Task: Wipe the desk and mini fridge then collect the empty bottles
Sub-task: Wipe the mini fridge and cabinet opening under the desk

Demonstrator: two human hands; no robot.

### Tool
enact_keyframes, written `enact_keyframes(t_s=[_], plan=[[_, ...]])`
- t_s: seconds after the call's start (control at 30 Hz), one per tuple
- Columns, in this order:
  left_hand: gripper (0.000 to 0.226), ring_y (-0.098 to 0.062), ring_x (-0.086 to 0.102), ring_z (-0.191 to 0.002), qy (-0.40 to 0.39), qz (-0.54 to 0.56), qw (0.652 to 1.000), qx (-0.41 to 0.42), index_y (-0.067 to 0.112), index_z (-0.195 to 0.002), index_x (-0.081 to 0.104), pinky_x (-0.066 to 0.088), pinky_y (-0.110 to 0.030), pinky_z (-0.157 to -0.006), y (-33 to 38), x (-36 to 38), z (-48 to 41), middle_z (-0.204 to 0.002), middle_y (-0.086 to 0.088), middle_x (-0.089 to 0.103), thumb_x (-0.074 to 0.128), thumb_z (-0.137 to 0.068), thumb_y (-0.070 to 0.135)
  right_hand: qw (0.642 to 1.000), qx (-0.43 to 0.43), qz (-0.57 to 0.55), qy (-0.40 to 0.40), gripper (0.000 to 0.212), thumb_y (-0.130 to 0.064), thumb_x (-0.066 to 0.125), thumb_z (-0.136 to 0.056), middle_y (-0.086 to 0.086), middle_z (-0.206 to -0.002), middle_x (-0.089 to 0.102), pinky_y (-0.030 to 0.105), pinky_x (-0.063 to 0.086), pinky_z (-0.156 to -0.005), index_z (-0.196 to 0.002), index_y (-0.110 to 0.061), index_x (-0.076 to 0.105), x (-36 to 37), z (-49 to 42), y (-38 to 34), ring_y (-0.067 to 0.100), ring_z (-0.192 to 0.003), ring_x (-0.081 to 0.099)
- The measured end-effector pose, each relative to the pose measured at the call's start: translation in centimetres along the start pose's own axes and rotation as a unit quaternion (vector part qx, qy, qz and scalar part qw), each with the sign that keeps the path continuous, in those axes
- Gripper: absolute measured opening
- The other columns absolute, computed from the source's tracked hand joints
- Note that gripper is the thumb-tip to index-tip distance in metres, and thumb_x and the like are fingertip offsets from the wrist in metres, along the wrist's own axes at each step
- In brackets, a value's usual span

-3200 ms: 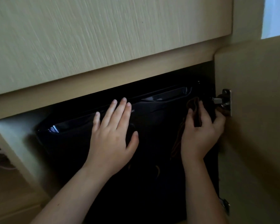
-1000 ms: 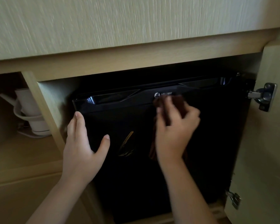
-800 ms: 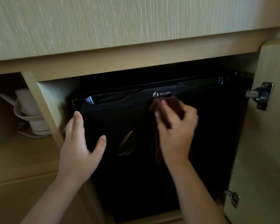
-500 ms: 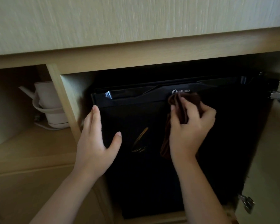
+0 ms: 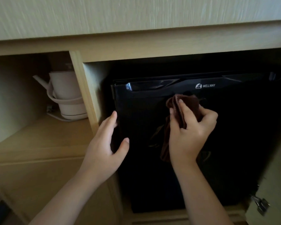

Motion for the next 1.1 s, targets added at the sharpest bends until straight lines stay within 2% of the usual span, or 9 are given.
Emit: enact_keyframes(t_s=[0.1, 0.2, 0.3, 0.43, 0.5, 0.6, 0.83, 1.03, 1.1], plan=[[0.07, 0.017, 0.027, -0.126, 0.005, 0.005, 1.0, 0.005, 0.033, -0.144, 0.018, 0.025, 0.003, -0.093, -0.1, -0.2, 0.4, -0.141, 0.027, 0.026, 0.048, -0.081, 0.046, 0.997, -0.063, 0.003, -0.046, 0.031, -0.017, 0.064, -0.079, 0.015, -0.107, 0.045, 0.033, 0.044, -0.079, -0.11, -0.021, 0.061, 2.4, 2.9, -1.9, 0.032, -0.092, 0.045], [0.07, 0.01, 0.033, -0.126, 0.046, 0.003, 0.998, 0.036, 0.022, -0.143, 0.026, 0.027, -0.003, -0.098, 0.2, -0.9, 0.5, -0.139, 0.024, 0.029, 0.043, -0.08, 0.047, 0.988, -0.126, 0.015, -0.086, 0.025, -0.022, 0.061, -0.082, 0.014, -0.107, 0.048, 0.028, 0.045, -0.073, -0.106, -0.018, 0.066, 2.8, 4.4, -2.6, 0.026, -0.093, 0.043], [0.068, 0.006, 0.036, -0.126, 0.062, 0.027, 0.997, 0.048, 0.02, -0.142, 0.028, 0.03, -0.01, -0.102, 0.5, -1.6, 0.7, -0.14, 0.019, 0.033, 0.043, -0.081, 0.043, 0.995, -0.084, -0.017, -0.057, 0.027, -0.014, 0.068, -0.078, 0.02, -0.105, 0.051, 0.03, 0.044, -0.083, -0.105, -0.014, 0.069, 2.0, 2.0, -2.3, 0.032, -0.095, 0.048], [0.063, 0.001, 0.04, -0.126, 0.065, 0.032, 0.995, 0.069, 0.018, -0.141, 0.031, 0.033, -0.016, -0.103, 0.4, -2.9, 1.3, -0.139, 0.013, 0.038, 0.045, -0.082, 0.037, 1.0, -0.012, -0.001, -0.02, 0.027, -0.016, 0.07, -0.08, 0.015, -0.108, 0.048, 0.009, 0.036, -0.08, -0.107, -0.015, 0.068, 2.2, 0.2, -3.3, 0.025, -0.098, 0.043], [0.06, 0.0, 0.042, -0.125, 0.072, 0.036, 0.994, 0.074, 0.02, -0.14, 0.031, 0.035, -0.018, -0.101, 0.3, -3.8, 1.6, -0.139, 0.009, 0.04, 0.045, -0.083, 0.035, 0.995, -0.079, 0.012, -0.063, 0.03, -0.014, 0.07, -0.076, 0.013, -0.107, 0.045, 0.027, 0.044, -0.071, -0.106, -0.017, 0.068, 3.6, 2.7, -4.7, 0.026, -0.092, 0.039], [0.062, 0.0, 0.043, -0.124, 0.075, 0.041, 0.994, 0.068, 0.017, -0.14, 0.031, 0.036, -0.016, -0.099, 0.1, -4.5, 1.8, -0.138, 0.008, 0.042, 0.045, -0.083, 0.035, 0.974, -0.175, 0.034, -0.139, 0.033, -0.014, 0.073, -0.072, 0.013, -0.104, 0.047, 0.037, 0.05, -0.056, -0.104, -0.017, 0.068, 5.4, 6.9, -5.7, 0.026, -0.087, 0.039], [0.059, 0.0, 0.044, -0.123, 0.089, 0.053, 0.993, 0.064, 0.02, -0.138, 0.032, 0.037, -0.017, -0.099, 0.1, -5.7, 2.3, -0.137, 0.013, 0.042, 0.045, -0.082, 0.034, 0.992, -0.085, -0.01, -0.092, 0.032, -0.012, 0.073, -0.076, 0.019, -0.11, 0.05, 0.034, 0.049, -0.064, -0.107, -0.015, 0.066, 6.0, 3.8, -7.6, 0.028, -0.097, 0.042], [0.058, -0.001, 0.047, -0.121, 0.094, 0.077, 0.991, 0.05, 0.019, -0.137, 0.034, 0.04, -0.018, -0.096, -0.1, -5.6, 2.3, -0.136, 0.009, 0.045, 0.045, -0.082, 0.032, 0.961, -0.222, 0.033, -0.164, 0.035, -0.014, 0.075, -0.07, 0.01, -0.111, 0.037, 0.035, 0.051, -0.06, -0.104, -0.016, 0.068, 6.3, 7.7, -6.3, 0.028, -0.098, 0.038], [0.057, -0.001, 0.045, -0.122, 0.086, 0.086, 0.991, 0.049, 0.023, -0.137, 0.033, 0.039, -0.017, -0.098, 0.0, -5.1, 2.3, -0.137, 0.009, 0.044, 0.044, -0.082, 0.033, 0.958, -0.216, 0.016, -0.188, 0.035, -0.015, 0.075, -0.071, 0.007, -0.11, 0.041, 0.037, 0.051, -0.068, -0.105, -0.017, 0.068, 5.9, 8.0, -5.4, 0.026, -0.098, 0.04]])
Point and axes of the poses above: each hand's wrist, its own z-axis away from the middle knuckle, its own x-axis out of the palm, y = z × x, the point moved 5 cm from there along -z, towards the middle knuckle
